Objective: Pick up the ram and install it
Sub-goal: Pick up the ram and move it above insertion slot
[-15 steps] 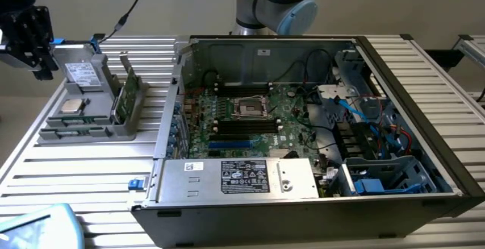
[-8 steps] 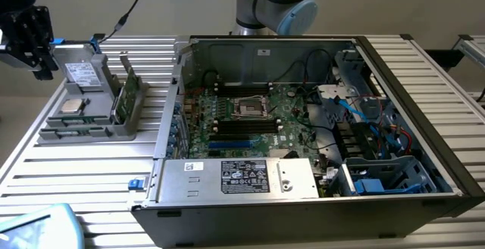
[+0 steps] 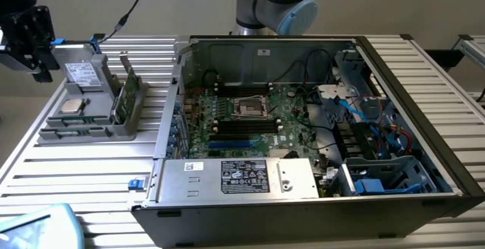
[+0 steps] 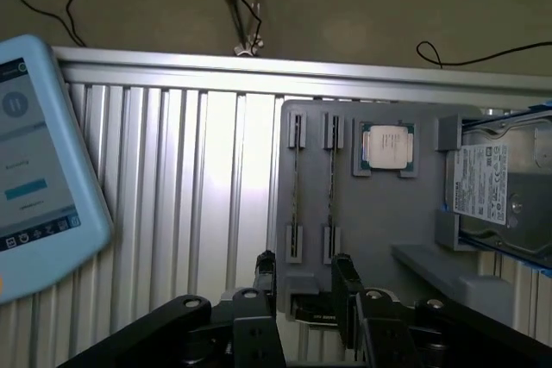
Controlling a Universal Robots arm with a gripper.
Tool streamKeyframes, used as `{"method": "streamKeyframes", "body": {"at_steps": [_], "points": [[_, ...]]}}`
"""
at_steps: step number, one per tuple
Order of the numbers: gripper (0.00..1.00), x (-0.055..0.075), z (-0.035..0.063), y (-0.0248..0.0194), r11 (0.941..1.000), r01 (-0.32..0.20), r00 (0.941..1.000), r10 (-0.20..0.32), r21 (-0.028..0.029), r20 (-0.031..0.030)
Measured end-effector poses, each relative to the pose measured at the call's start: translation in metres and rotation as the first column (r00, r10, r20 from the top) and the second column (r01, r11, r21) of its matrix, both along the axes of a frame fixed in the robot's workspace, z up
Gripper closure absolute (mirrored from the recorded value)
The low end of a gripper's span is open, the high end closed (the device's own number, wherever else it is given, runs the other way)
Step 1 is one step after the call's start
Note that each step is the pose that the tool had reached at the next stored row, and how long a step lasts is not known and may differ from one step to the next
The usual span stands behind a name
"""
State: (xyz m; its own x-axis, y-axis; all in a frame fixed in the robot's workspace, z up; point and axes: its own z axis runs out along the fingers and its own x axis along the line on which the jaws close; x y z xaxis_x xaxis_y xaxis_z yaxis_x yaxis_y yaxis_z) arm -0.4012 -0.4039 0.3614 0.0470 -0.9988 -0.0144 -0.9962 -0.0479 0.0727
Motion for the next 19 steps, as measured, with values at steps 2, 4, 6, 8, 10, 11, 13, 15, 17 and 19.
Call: {"method": "streamKeyframes", "body": {"at_steps": [2, 4, 6, 8, 10, 11, 13, 15, 17, 19], "points": [[0.60, 0.000, -0.0035, 0.0000, 1.0000, 0.000, 1.0000, 0.000, 0.0000, 0.0001], [0.60, 0.000, -0.0071, 0.0000, 1.0000, 0.000, 1.0000, 0.000, 0.0001, 0.0003], [0.60, 0.000, -0.0108, 0.0000, 1.0000, 0.000, 1.0000, 0.000, 0.0000, 0.0003], [0.60, 0.000, -0.0145, 0.0000, 1.0000, 0.000, 1.0000, 0.000, 0.0000, 0.0004], [0.60, 0.000, -0.0181, 0.0000, 1.0000, 0.000, 1.0000, 0.000, 0.0000, 0.0004], [0.60, 0.000, -0.0200, 0.0000, 1.0000, 0.000, 1.0000, 0.000, 0.0000, 0.0004], [0.60, -0.001, -0.0236, 0.0000, 1.0000, 0.000, 1.0000, 0.000, 0.0000, 0.0004], [0.60, -0.001, -0.0272, 0.0000, 1.0000, 0.000, 1.0000, 0.000, 0.0000, 0.0002], [0.60, -0.001, -0.0309, 0.0000, 1.0000, 0.000, 1.0000, 0.000, 0.0001, 0.0004], [0.60, -0.001, -0.0345, 0.0000, 1.0000, 0.000, 1.0000, 0.000, 0.0000, 0.0003]]}}
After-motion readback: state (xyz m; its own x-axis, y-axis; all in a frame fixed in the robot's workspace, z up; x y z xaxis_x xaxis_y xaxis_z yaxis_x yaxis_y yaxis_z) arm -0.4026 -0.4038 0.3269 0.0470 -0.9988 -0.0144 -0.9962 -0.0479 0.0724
